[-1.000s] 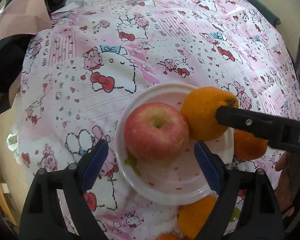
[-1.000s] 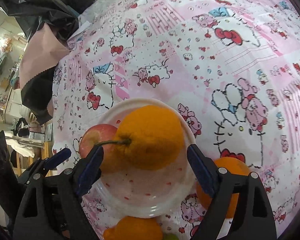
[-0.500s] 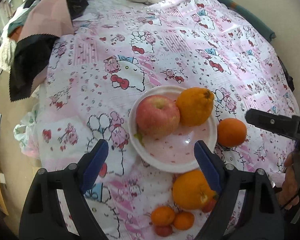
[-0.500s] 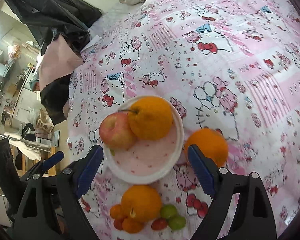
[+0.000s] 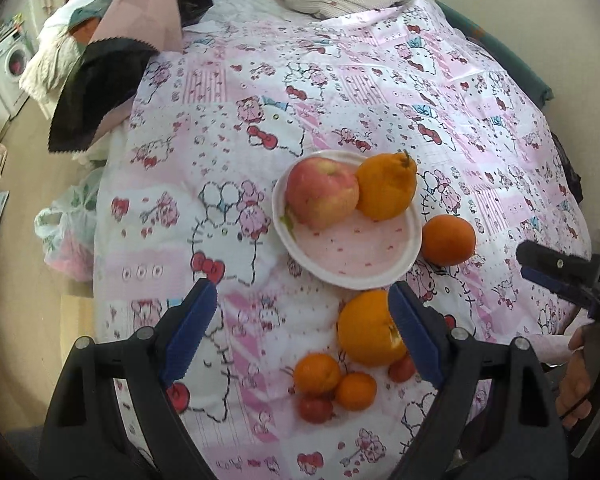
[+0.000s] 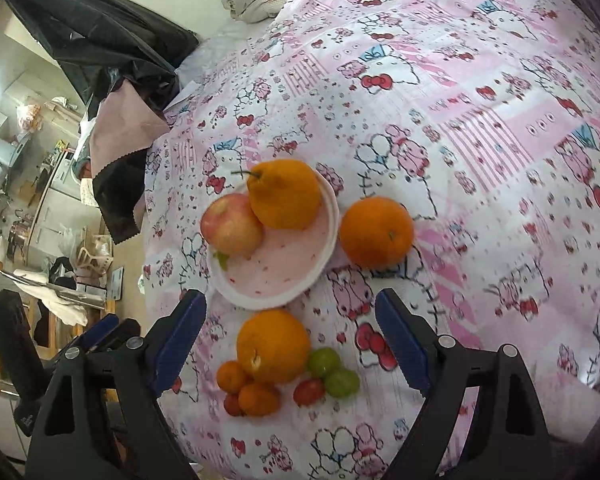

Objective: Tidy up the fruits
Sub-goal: 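Grasp the large orange with the left gripper and lift it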

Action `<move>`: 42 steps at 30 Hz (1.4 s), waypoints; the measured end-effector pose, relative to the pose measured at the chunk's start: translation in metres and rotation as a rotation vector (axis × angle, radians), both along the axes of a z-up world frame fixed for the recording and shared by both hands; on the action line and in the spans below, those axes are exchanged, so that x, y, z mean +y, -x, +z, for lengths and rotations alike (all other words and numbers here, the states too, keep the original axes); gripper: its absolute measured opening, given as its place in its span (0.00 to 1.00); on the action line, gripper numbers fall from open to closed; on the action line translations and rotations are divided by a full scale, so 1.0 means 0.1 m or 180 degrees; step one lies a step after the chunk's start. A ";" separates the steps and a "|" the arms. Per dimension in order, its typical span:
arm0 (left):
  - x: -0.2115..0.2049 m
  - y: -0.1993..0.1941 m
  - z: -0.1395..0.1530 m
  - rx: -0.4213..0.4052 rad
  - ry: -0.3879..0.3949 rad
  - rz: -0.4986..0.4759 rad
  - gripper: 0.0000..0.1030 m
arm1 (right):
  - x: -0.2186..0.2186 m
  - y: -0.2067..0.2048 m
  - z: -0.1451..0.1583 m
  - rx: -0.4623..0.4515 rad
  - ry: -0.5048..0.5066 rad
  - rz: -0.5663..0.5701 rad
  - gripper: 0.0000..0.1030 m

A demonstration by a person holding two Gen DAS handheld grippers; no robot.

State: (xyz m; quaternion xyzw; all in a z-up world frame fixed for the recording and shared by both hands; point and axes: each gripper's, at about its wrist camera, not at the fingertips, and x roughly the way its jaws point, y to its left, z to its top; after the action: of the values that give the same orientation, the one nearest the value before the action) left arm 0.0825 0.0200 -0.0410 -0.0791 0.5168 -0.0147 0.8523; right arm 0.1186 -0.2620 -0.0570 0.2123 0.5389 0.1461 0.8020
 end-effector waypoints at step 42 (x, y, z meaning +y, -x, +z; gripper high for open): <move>-0.97 -0.29 -1.33 0.1127 0.0184 -0.0447 0.73 | -0.25 0.11 -0.33 0.0239 0.0313 -0.0126 0.86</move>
State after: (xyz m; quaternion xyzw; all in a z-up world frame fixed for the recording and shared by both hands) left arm 0.1118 -0.0772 -0.1741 -0.0686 0.6623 -0.0749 0.7423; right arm 0.1080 -0.2869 -0.0899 0.1886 0.5708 0.0955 0.7934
